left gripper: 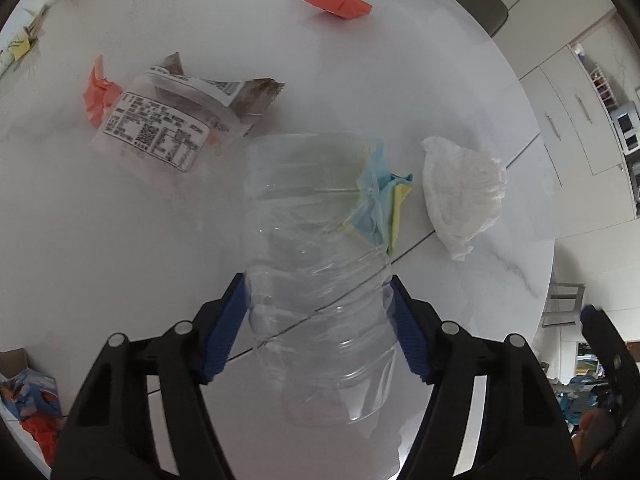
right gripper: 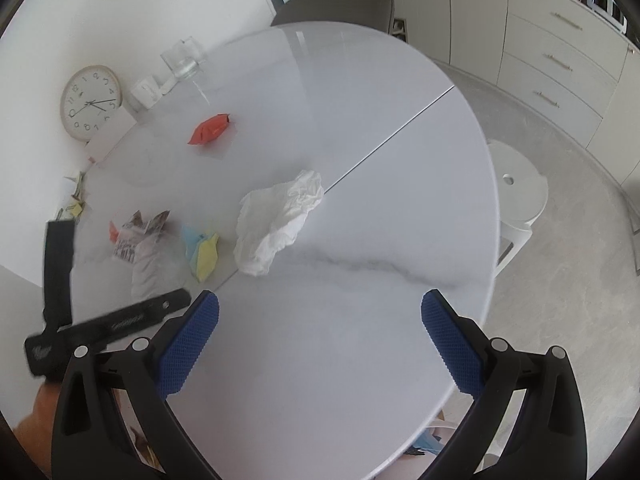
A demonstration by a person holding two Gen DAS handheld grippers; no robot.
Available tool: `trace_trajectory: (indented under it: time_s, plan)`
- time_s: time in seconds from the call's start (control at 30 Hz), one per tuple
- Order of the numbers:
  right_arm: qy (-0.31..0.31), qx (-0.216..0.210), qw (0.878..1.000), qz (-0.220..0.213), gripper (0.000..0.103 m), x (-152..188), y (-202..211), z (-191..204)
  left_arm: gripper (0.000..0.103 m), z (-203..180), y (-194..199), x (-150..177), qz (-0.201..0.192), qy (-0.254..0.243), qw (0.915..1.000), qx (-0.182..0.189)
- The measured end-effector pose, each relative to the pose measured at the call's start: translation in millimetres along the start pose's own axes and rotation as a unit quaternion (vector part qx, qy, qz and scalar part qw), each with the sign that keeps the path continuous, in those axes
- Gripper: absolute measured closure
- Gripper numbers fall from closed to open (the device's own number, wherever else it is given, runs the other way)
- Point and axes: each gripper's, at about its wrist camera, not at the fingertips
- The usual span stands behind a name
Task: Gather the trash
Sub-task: 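Grasp the clear plastic bottle with the left tool while the right tool grasps the white tissue, then carry bottle and tissue to the bin and open both tools to drop them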
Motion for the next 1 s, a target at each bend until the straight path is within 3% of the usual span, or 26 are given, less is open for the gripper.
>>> trace_trajectory:
  time_s: [0.1,0.17,0.4,0.5,0.53,0.57,0.8,1.0]
  plan:
    - [-0.020,-0.010,1.000,0.014,0.008,-20,-28,-1,0.037,9,2,-5,0.003,0.002,1.0000,0.002]
    - [-0.032,-0.020,0.999,0.028,0.018,-34,-48,-1,0.037,15,4,-7,0.000,0.000,1.0000,0.004]
    - [-0.002,0.013,0.997,0.075,0.040,-60,-101,24,0.037,34,25,-7,-0.016,-0.018,0.9994,0.027]
    - [0.022,0.025,0.995,0.091,0.069,-59,-112,36,0.037,35,35,-3,-0.029,-0.034,0.9987,0.027]
    - [0.027,0.027,0.995,0.096,0.084,-57,-115,38,0.037,35,38,-2,-0.031,-0.040,0.9984,0.027]
    - [0.032,0.031,0.995,0.093,0.088,-56,-114,40,0.037,35,40,-2,-0.031,-0.042,0.9982,0.028]
    - [0.024,0.014,0.997,0.065,0.092,-39,-72,29,0.037,18,60,10,-0.040,-0.099,0.9930,0.050]
    - [-0.010,0.021,0.999,0.027,0.092,18,19,-17,0.037,-29,80,46,-0.031,-0.196,0.9761,0.089]
Point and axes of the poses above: each gripper's, at about its wrist camera, not at the fingertips, and y roughly against the way its jaws point, z to its left, x to its underside, and after that the axes turned 6 degrees about y, right-handed
